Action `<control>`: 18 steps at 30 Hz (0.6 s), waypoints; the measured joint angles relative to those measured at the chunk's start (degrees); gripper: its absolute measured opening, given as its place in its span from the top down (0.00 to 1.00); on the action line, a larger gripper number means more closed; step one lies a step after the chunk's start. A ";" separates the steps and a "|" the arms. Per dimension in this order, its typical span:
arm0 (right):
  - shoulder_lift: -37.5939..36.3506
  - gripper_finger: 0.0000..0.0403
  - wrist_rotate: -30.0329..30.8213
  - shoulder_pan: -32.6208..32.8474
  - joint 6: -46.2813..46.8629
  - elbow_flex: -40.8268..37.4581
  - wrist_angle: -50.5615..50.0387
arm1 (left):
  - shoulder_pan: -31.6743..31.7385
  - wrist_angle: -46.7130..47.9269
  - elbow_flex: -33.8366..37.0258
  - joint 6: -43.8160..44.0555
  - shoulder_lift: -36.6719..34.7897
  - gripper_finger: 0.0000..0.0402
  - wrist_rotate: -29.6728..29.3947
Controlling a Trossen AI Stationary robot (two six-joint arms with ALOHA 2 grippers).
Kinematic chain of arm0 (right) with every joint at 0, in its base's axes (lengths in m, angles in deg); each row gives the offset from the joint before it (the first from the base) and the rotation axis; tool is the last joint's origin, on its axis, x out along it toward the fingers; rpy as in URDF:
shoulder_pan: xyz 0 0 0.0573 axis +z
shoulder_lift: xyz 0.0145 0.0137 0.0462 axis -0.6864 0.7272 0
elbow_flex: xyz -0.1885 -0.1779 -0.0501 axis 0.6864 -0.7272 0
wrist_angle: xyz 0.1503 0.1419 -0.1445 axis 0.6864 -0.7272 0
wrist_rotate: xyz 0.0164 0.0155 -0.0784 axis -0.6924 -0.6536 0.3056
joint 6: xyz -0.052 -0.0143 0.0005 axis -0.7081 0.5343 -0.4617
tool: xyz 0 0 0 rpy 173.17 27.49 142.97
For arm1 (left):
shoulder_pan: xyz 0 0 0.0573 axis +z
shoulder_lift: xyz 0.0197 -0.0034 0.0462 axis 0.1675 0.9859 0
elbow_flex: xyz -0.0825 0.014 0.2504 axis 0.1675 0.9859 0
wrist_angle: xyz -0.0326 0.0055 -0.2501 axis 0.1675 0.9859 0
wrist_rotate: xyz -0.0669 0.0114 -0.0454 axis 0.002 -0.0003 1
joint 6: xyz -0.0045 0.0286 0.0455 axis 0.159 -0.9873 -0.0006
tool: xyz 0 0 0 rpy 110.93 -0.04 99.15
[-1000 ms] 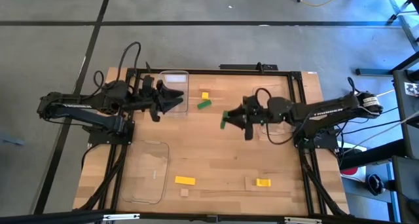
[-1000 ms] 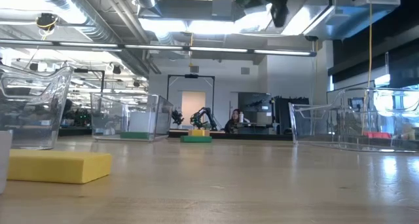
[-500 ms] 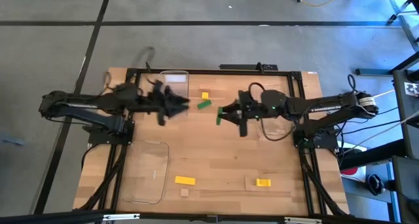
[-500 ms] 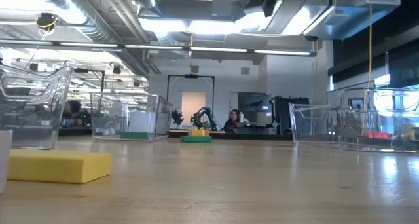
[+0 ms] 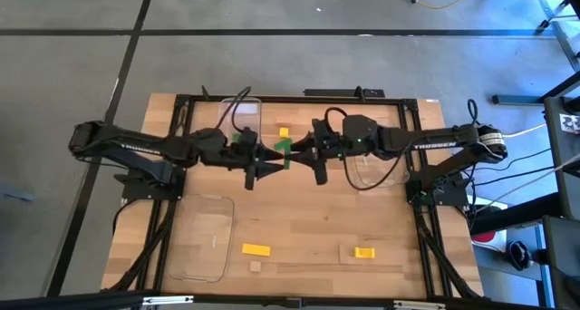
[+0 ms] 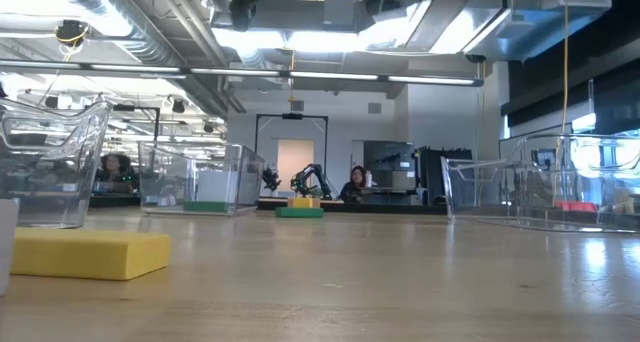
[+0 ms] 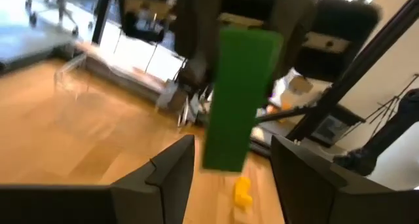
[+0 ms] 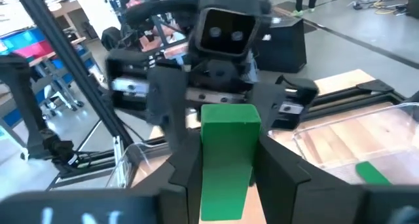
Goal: Sort & place blocks by color
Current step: Put the bottom green block into the top left transparent bin
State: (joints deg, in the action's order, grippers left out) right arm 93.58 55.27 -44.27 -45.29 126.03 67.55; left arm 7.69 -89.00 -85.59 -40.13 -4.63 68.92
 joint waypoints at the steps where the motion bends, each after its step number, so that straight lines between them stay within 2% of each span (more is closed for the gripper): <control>1: 0.00 0.74 0.03 -0.01 0.00 0.00 0.11 | 0.02 -1.65 0.00 -0.84 0.48 0.52 -0.14; 4: 0.45 0.74 0.95 0.00 0.36 0.04 1.13 | 0.07 -5.89 -0.02 -1.95 2.16 0.52 -0.11; 14: 0.95 0.74 1.12 0.02 1.43 0.04 4.02 | 0.07 -6.77 -0.02 -4.98 3.30 0.52 -0.39; 18: 0.95 0.74 1.10 0.02 1.45 0.04 4.00 | 0.11 -7.40 -0.04 -4.97 3.27 0.59 -0.97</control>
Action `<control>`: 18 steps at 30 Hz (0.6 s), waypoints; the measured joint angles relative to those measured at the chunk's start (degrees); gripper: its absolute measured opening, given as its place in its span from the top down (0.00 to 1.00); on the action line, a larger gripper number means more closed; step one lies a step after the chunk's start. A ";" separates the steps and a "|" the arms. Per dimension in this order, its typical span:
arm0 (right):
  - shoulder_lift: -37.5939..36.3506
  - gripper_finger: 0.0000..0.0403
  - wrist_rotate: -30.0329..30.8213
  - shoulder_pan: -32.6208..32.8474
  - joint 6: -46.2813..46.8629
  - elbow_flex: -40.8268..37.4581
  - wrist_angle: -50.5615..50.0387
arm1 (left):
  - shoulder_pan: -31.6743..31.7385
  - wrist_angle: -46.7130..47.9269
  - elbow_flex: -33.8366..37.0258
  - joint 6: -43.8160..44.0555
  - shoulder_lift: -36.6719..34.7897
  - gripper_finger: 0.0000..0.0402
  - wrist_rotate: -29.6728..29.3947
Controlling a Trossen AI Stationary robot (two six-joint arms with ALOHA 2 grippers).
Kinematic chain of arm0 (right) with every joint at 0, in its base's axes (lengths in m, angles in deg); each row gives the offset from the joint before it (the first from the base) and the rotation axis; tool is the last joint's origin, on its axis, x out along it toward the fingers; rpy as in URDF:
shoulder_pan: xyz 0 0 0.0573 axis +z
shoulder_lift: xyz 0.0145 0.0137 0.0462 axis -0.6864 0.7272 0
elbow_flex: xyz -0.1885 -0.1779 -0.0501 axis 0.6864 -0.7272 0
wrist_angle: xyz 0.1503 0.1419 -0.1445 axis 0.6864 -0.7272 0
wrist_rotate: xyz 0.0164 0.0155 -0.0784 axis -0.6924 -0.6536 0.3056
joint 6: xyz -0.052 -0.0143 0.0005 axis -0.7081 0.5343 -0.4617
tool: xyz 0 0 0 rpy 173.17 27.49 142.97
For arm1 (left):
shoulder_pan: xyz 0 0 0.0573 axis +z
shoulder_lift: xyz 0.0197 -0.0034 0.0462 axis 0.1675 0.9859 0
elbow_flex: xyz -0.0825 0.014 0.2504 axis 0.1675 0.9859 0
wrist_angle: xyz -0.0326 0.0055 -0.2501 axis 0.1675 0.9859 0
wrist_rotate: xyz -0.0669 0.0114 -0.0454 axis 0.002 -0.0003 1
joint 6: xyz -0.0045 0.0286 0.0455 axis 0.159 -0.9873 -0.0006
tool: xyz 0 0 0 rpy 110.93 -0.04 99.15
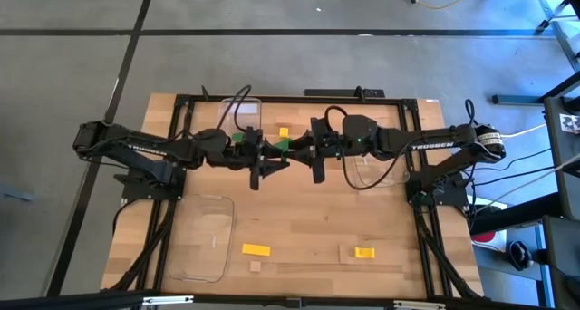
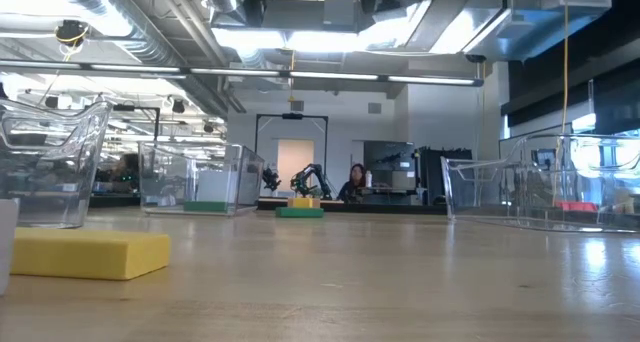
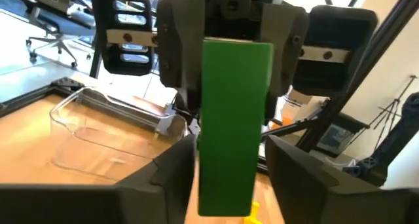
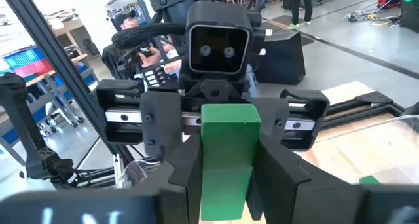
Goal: Sort & place blocks by color
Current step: Put the bottom green block into the top left transparent bin
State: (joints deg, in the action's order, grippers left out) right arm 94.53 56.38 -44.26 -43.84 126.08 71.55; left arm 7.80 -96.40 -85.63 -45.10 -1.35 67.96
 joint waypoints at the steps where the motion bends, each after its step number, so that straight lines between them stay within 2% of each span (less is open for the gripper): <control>1: -0.02 0.74 0.00 0.00 -0.02 0.00 -0.14 | 0.00 0.27 0.00 0.36 0.01 0.62 -0.03; 4: 0.00 0.74 -0.04 0.00 0.25 -0.03 -0.43 | 0.05 1.53 -0.02 0.32 -0.04 0.76 -0.51; 6: -0.01 0.70 -0.09 0.00 0.09 -0.04 -0.65 | 0.43 1.96 -0.02 0.22 -0.06 0.77 -0.63; 12: -1.79 0.43 -0.02 0.00 0.05 -0.04 -4.92 | 2.49 5.73 0.01 -0.08 -1.72 0.77 1.80; 15: -4.83 0.37 -0.02 -0.26 -0.23 -0.04 -11.46 | 4.01 12.00 -0.04 -1.24 -6.00 0.77 2.44; 18: -8.66 0.36 0.29 -0.69 -0.10 -0.21 -19.79 | 5.73 20.93 0.11 -3.47 -12.21 0.77 1.90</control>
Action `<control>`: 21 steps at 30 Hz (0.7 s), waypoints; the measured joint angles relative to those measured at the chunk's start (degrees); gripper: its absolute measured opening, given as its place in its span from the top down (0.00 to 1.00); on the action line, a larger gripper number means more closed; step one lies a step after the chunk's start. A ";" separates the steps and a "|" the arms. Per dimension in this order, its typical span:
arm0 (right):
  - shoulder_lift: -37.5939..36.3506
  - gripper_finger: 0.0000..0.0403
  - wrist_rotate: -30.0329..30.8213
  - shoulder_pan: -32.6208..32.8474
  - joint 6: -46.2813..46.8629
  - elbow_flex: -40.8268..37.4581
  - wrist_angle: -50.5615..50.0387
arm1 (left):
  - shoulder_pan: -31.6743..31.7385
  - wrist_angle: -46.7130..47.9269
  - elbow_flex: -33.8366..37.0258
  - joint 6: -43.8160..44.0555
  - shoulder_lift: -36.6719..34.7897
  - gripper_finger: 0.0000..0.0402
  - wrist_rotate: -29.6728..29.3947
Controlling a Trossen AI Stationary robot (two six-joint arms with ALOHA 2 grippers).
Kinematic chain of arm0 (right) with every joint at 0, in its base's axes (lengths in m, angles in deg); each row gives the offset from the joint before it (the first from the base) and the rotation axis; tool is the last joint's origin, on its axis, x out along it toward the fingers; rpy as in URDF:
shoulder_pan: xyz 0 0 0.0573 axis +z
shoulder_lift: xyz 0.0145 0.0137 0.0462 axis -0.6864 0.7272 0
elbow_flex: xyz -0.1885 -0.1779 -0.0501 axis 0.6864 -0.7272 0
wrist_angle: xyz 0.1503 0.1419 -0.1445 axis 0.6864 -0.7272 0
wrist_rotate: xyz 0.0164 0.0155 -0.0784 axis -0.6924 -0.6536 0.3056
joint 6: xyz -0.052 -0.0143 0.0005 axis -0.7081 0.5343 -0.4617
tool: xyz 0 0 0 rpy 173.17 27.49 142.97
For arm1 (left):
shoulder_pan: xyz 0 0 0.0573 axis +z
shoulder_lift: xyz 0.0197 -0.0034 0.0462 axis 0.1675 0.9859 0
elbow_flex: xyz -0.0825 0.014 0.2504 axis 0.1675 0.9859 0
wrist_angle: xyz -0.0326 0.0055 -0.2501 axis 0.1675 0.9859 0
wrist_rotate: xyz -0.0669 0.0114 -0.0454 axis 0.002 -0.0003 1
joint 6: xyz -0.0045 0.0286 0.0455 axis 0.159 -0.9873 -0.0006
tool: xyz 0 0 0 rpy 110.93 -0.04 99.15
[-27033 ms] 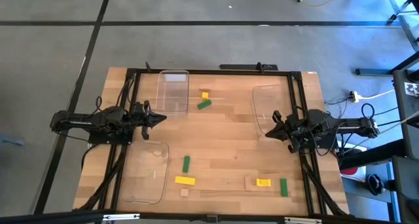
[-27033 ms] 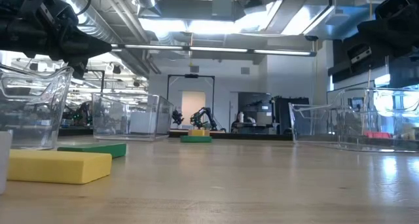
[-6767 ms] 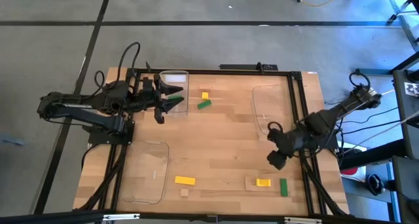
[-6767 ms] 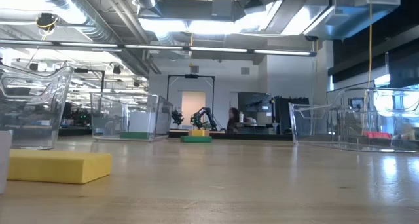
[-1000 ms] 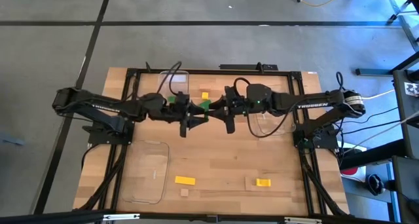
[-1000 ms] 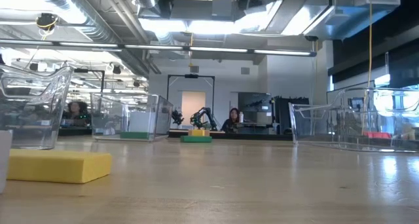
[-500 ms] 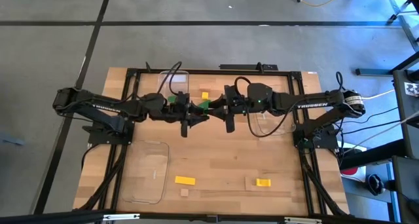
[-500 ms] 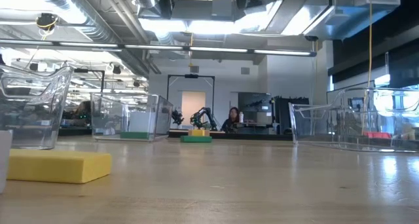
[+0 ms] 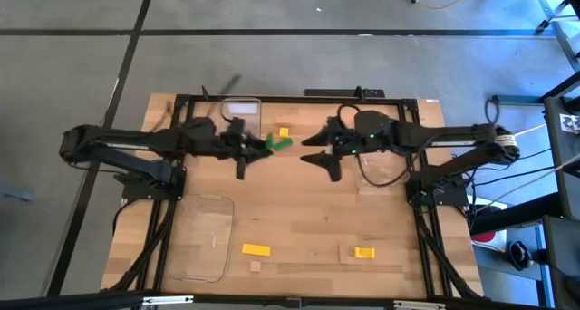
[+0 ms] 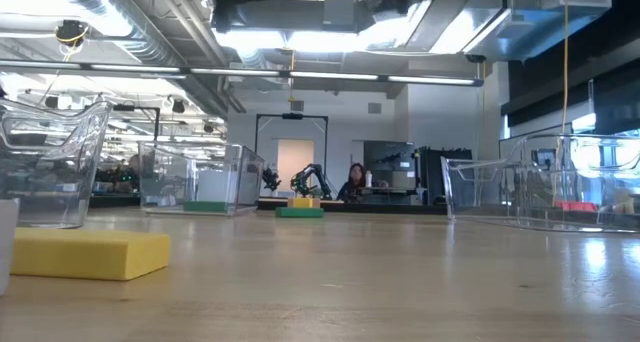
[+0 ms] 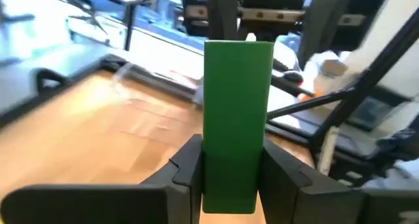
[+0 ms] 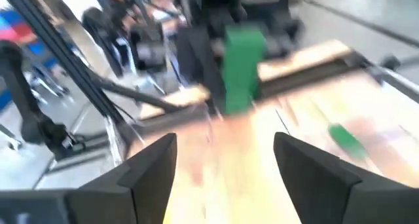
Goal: Sort & place blocks by color
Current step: Put the bottom green block into the top left transparent bin
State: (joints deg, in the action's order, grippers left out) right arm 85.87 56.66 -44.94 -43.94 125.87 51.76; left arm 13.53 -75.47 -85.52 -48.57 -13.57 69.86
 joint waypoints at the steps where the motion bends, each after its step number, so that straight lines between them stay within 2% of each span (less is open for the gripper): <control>1: -1.22 0.36 0.17 -0.12 0.06 -0.47 -2.50 | 0.48 1.20 -0.01 -0.74 -2.20 0.77 -0.38; 4: -5.23 0.36 0.25 -0.14 0.77 -2.76 -7.57 | 1.67 6.32 -0.06 -2.28 -9.39 0.77 -1.77; 7: -10.03 0.36 2.07 -0.08 3.39 -8.09 -6.25 | 1.96 7.64 0.21 -4.41 -15.32 0.77 -2.64; 9: -13.37 0.36 3.82 -0.08 5.75 -12.94 -1.82 | 1.62 6.44 1.97 -4.69 -18.65 0.77 -2.87; 15: -20.07 0.36 4.67 0.45 10.14 -25.66 22.12 | -0.29 0.39 9.09 -3.78 -23.74 0.77 -7.77; 21: -20.78 0.36 6.85 0.39 10.43 -26.77 24.45 | -0.31 -3.34 10.67 -3.19 -23.87 0.77 -8.19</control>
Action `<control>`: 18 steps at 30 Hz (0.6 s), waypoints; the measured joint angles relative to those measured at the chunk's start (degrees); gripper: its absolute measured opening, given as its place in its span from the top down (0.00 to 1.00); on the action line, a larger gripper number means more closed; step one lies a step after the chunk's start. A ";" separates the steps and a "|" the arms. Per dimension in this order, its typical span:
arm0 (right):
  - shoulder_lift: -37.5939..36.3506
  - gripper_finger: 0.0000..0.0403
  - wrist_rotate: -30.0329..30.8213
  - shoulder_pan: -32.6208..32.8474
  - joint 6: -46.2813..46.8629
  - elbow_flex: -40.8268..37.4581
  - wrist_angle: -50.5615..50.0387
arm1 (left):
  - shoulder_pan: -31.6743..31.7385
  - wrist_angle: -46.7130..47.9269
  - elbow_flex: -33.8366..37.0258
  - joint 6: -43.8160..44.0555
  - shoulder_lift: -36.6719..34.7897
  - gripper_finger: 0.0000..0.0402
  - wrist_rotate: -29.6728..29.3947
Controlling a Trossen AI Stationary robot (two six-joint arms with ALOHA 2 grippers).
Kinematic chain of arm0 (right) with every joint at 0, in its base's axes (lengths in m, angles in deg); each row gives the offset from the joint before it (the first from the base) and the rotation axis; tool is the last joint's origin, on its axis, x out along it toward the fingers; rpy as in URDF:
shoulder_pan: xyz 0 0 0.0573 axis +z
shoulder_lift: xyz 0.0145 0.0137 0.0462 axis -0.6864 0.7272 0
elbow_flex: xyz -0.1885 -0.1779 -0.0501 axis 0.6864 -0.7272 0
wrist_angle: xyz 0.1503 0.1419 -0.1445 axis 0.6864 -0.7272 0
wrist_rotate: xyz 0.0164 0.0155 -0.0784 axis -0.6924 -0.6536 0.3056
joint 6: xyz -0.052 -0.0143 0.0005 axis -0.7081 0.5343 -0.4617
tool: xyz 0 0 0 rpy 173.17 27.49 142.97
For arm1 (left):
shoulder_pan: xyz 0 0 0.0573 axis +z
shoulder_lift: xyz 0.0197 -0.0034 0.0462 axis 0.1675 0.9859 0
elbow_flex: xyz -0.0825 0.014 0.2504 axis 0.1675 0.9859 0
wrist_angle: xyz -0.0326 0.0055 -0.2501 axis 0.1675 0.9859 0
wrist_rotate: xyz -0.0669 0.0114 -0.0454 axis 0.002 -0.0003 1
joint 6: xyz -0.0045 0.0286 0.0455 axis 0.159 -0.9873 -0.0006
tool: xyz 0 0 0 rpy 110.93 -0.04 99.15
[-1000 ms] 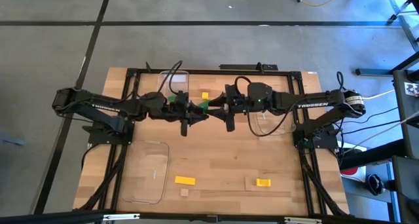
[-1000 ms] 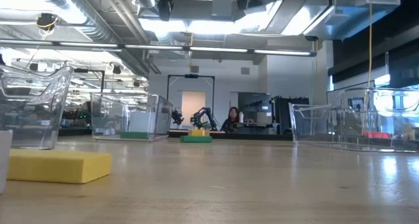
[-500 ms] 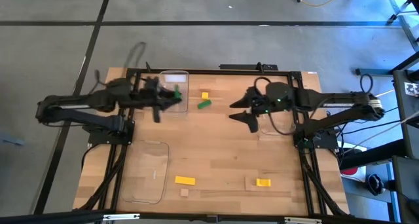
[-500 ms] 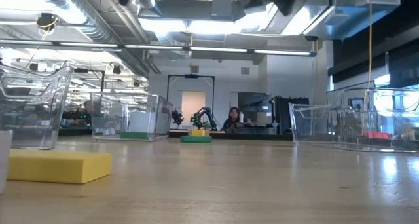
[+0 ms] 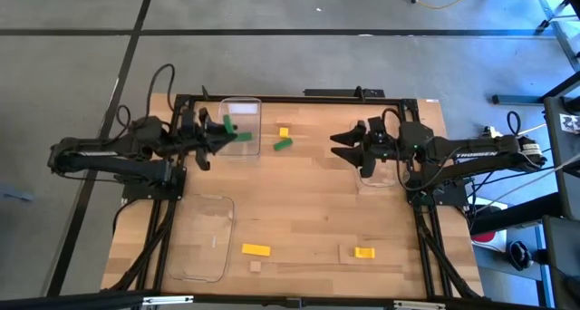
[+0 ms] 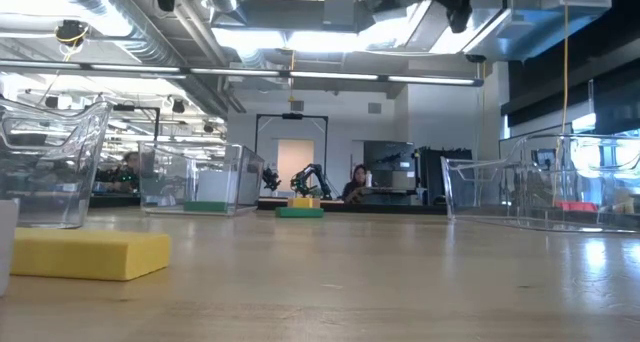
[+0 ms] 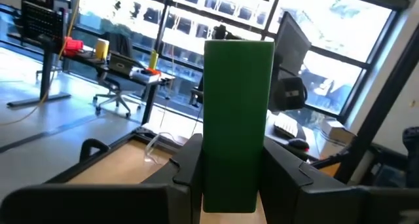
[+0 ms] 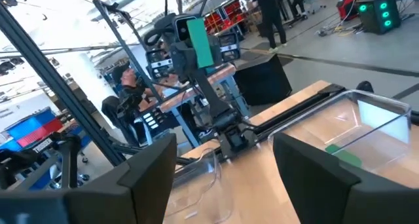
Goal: Sort & place blocks by color
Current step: Put the bottom green block into the top left transparent bin
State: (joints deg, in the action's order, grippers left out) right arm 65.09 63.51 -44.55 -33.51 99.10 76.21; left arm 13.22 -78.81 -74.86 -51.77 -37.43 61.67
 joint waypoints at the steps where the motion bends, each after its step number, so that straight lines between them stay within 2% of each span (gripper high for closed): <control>1: 0.00 0.36 0.01 0.01 0.00 0.00 -0.05 | 0.00 0.04 0.00 -0.02 0.04 0.77 0.06; 7: 0.00 0.36 0.12 0.01 0.03 0.00 -0.16 | 0.17 1.79 -0.31 3.07 0.02 0.77 -1.84; 9: 0.00 0.36 0.12 -0.01 0.01 0.00 -0.18 | 0.98 7.70 -2.04 7.15 0.83 0.77 -3.52; 12: 0.02 0.36 0.86 -0.10 0.01 0.00 -0.22 | 5.03 17.11 -6.88 9.66 5.68 0.77 -4.00; 15: 0.02 0.36 0.89 -0.19 0.11 0.02 -0.69 | 11.92 27.11 -13.47 10.52 12.79 0.77 0.55; 18: 0.02 0.36 0.89 -0.19 0.29 0.03 -1.79 | 20.96 38.93 -21.37 7.78 20.94 0.77 8.40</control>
State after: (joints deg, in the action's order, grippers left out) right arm 65.11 64.39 -44.74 -33.22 99.13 74.41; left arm 34.18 -39.87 -96.23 -43.99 -16.50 70.07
